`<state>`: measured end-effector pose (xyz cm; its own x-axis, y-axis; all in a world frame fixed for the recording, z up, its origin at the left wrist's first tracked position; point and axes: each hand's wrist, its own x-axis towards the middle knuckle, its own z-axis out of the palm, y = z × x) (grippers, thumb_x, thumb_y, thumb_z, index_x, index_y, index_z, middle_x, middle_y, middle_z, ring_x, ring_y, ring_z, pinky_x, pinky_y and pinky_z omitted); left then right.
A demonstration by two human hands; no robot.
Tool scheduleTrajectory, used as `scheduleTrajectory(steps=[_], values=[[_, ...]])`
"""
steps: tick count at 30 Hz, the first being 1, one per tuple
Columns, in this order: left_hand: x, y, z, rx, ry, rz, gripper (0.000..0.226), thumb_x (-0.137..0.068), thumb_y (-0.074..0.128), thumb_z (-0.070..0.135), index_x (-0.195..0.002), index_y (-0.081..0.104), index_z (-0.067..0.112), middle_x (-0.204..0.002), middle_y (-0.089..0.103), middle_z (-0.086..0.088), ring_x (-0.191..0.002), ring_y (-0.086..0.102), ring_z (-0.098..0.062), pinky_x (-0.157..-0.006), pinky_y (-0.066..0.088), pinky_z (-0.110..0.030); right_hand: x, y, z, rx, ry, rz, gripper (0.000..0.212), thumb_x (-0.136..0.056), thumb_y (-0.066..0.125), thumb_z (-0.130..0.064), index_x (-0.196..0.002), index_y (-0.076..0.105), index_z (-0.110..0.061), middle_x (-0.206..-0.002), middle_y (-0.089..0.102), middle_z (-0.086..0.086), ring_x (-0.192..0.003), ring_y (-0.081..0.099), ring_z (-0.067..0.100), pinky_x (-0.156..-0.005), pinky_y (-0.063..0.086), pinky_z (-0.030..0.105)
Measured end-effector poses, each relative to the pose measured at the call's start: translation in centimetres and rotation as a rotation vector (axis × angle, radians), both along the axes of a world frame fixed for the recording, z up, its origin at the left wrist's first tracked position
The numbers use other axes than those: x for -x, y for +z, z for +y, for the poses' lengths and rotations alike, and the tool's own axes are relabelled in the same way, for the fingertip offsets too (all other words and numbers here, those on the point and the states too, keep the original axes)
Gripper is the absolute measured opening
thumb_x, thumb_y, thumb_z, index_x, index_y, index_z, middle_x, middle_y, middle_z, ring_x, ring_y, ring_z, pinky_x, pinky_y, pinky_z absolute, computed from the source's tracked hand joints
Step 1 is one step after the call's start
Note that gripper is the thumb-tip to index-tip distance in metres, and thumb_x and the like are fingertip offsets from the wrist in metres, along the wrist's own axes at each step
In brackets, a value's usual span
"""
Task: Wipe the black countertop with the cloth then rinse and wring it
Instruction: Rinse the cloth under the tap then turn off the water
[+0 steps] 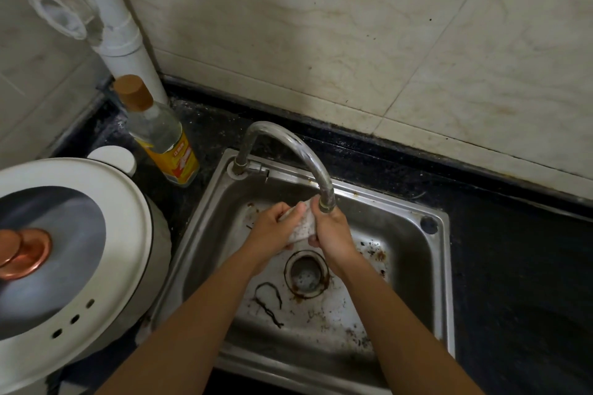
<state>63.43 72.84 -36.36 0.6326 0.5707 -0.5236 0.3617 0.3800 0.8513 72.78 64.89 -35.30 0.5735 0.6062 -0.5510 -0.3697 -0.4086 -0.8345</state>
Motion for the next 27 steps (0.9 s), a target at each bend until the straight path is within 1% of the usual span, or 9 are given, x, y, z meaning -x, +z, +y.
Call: scheduleTrajectory(steps=[3, 6, 9, 15, 17, 19, 22, 25, 27], values=[[-0.3, 0.0, -0.1, -0.052, 0.008, 0.01, 0.028, -0.09, 0.059, 0.038, -0.075, 0.05, 0.016, -0.075, 0.061, -0.004, -0.064, 0.057, -0.012, -0.049, 0.045, -0.022, -0.3, -0.2, 0.1, 0.068, -0.023, -0.051, 0.028, -0.102, 0.04, -0.036, -0.092, 0.06, -0.018, -0.071, 0.059, 0.0, -0.056, 0.049, 0.009, -0.047, 0.037, 0.021], [-0.4, -0.2, 0.2, -0.057, 0.035, 0.012, 0.011, -0.09, 0.062, 0.028, -0.088, 0.057, 0.019, -0.091, 0.064, -0.003, -0.078, 0.06, -0.016, -0.061, 0.049, -0.026, -0.7, -0.3, -0.2, 0.116, -0.014, -0.015, 0.025, -0.102, 0.04, -0.029, -0.1, 0.06, -0.014, -0.076, 0.059, 0.004, -0.058, 0.049, 0.01, -0.048, 0.039, 0.021], [-0.2, -0.3, 0.5, 0.015, 0.027, -0.011, 0.011, -0.091, 0.06, 0.022, -0.099, 0.068, 0.022, -0.101, 0.068, -0.004, -0.094, 0.064, -0.019, -0.075, 0.051, -0.028, -1.2, -0.1, -0.9, 0.013, 0.044, 0.096, 0.019, -0.102, 0.043, -0.02, -0.107, 0.057, -0.009, -0.093, 0.064, 0.012, -0.074, 0.059, 0.018, -0.061, 0.048, 0.026], [0.0, -0.5, 0.7, 0.079, 0.097, 0.006, 0.017, -0.092, 0.057, 0.008, -0.1, 0.07, 0.014, -0.103, 0.07, -0.011, -0.093, 0.066, -0.021, -0.083, 0.054, -0.032, -1.9, 0.5, -1.9, -0.07, 0.122, 0.163, 0.018, -0.095, 0.051, 0.001, -0.109, 0.061, -0.004, -0.111, 0.066, 0.016, -0.102, 0.066, 0.03, -0.087, 0.056, 0.04], [-0.1, -0.4, 0.8, 0.079, 0.077, 0.009, 0.019, -0.091, 0.056, 0.005, -0.099, 0.07, 0.016, -0.104, 0.069, -0.011, -0.095, 0.065, -0.022, -0.085, 0.054, -0.034, -1.9, 0.6, -1.8, -0.029, 0.17, 0.086, 0.016, -0.098, 0.048, -0.003, -0.107, 0.062, -0.004, -0.105, 0.067, 0.013, -0.098, 0.068, 0.027, -0.083, 0.058, 0.039], [-0.2, -0.1, 0.9, 0.067, 0.052, 0.007, 0.024, -0.089, 0.056, 0.002, -0.105, 0.069, 0.014, -0.106, 0.068, -0.009, -0.099, 0.064, -0.022, -0.087, 0.053, -0.034, -1.8, 0.6, -1.5, 0.051, 0.249, -0.069, 0.022, -0.102, 0.043, -0.014, -0.109, 0.059, 0.0, -0.09, 0.068, 0.01, -0.076, 0.07, 0.017, -0.069, 0.06, 0.033], [-0.3, 0.0, 1.3, 0.091, 0.013, -0.055, 0.034, -0.084, 0.059, -0.004, -0.112, 0.067, 0.013, -0.109, 0.068, -0.007, -0.101, 0.064, -0.019, -0.086, 0.052, -0.029, -1.9, 0.0, -1.1, 0.214, 0.313, -0.301, 0.03, -0.103, 0.039, -0.027, -0.101, 0.054, -0.001, -0.065, 0.059, 0.007, -0.042, 0.055, 0.007, -0.043, 0.047, 0.024], [-0.3, 0.0, 1.7, 0.111, -0.055, -0.073, 0.039, -0.082, 0.062, -0.004, -0.116, 0.065, 0.015, -0.108, 0.07, -0.004, -0.101, 0.065, -0.017, -0.084, 0.052, -0.029, -1.8, -0.7, -0.8, 0.267, 0.278, -0.421, 0.024, -0.101, 0.042, -0.026, -0.091, 0.054, -0.008, -0.069, 0.056, 0.003, -0.051, 0.047, 0.01, -0.047, 0.039, 0.027], [-0.6, 0.1, 1.6, 0.058, -0.09, -0.048, 0.028, -0.087, 0.062, 0.007, -0.114, 0.067, 0.014, -0.1, 0.071, -0.002, -0.09, 0.066, -0.012, -0.074, 0.051, -0.023, -1.7, -0.9, -0.8, 0.25, 0.211, -0.431, 0.024, -0.099, 0.044, -0.023, -0.08, 0.053, -0.01, -0.07, 0.055, 0.002, -0.057, 0.045, 0.012, -0.052, 0.039, 0.029]])
